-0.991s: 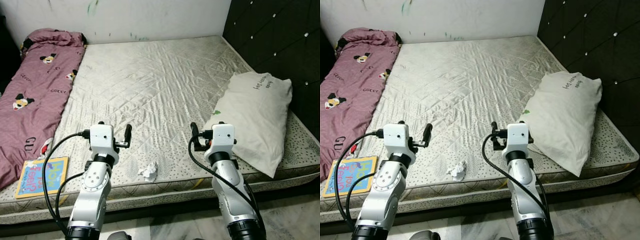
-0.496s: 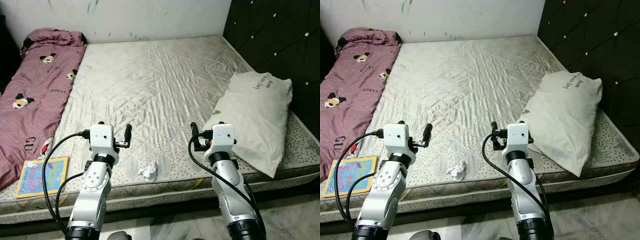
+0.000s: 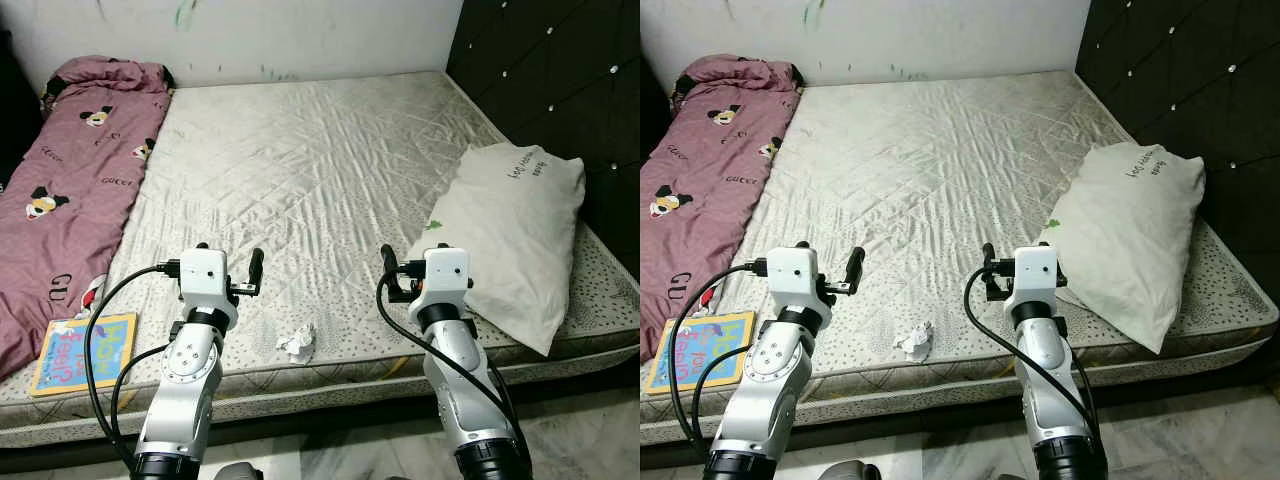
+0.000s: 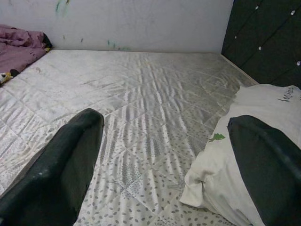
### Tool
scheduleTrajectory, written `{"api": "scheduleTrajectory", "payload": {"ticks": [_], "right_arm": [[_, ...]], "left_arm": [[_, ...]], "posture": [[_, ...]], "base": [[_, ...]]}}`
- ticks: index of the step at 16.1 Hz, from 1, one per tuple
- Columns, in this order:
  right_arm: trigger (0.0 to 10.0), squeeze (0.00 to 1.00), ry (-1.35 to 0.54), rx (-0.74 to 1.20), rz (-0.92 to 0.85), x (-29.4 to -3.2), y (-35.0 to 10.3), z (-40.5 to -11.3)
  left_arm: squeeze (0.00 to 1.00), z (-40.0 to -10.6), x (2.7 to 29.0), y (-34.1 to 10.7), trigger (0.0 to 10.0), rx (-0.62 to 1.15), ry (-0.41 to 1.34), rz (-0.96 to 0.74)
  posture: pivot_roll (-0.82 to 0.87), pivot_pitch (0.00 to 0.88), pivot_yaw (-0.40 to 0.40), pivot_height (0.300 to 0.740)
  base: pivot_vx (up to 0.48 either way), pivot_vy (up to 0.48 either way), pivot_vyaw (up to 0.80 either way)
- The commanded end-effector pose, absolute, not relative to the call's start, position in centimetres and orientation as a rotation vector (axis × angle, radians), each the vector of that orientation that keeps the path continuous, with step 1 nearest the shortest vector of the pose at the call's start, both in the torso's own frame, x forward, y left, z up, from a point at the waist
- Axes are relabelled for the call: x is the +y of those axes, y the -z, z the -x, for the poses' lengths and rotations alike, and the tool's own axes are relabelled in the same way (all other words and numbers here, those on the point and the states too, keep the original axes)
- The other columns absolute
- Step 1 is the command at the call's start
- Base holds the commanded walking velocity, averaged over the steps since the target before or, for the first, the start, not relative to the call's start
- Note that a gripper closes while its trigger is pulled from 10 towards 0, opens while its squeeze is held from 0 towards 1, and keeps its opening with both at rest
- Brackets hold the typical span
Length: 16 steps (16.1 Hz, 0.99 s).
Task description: Clean up the room
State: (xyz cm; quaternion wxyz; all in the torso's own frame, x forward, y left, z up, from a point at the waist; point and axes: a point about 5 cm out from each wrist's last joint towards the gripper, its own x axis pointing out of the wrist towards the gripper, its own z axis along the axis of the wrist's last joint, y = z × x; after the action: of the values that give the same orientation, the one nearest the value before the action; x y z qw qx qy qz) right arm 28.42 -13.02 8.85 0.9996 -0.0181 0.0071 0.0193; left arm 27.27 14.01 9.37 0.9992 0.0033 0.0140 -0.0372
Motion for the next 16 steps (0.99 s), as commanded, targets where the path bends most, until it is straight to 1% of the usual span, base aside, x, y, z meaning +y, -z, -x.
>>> {"api": "scheduleTrajectory", "payload": {"ticks": [1, 6, 16], "right_arm": [[10.0, 0.00, -0.027, 0.004, 0.034, -13.14, -9.24, -28.61], [10.0, 0.00, -0.041, -0.005, 0.022, -13.19, -9.26, -28.74], [10.0, 0.00, -0.021, -0.012, 0.023, -13.64, -9.42, -28.78]], "left_arm": [[0.00, -27.35, 14.27, -9.46, 10.0, 0.023, 0.061, -0.018], [0.00, -27.40, 14.47, -9.67, 10.0, -0.006, 0.088, 0.001], [0.00, -27.37, 14.60, -9.65, 10.0, -0.008, 0.070, 0.014]], "posture": [[0.00, 0.000, -0.001, 0.740], [0.01, 0.000, -0.006, 0.740], [0.01, 0.000, -0.009, 0.740]], "base": [[0.000, 0.000, 0.00], [0.000, 0.000, 0.00], [0.000, 0.000, 0.00]]}}
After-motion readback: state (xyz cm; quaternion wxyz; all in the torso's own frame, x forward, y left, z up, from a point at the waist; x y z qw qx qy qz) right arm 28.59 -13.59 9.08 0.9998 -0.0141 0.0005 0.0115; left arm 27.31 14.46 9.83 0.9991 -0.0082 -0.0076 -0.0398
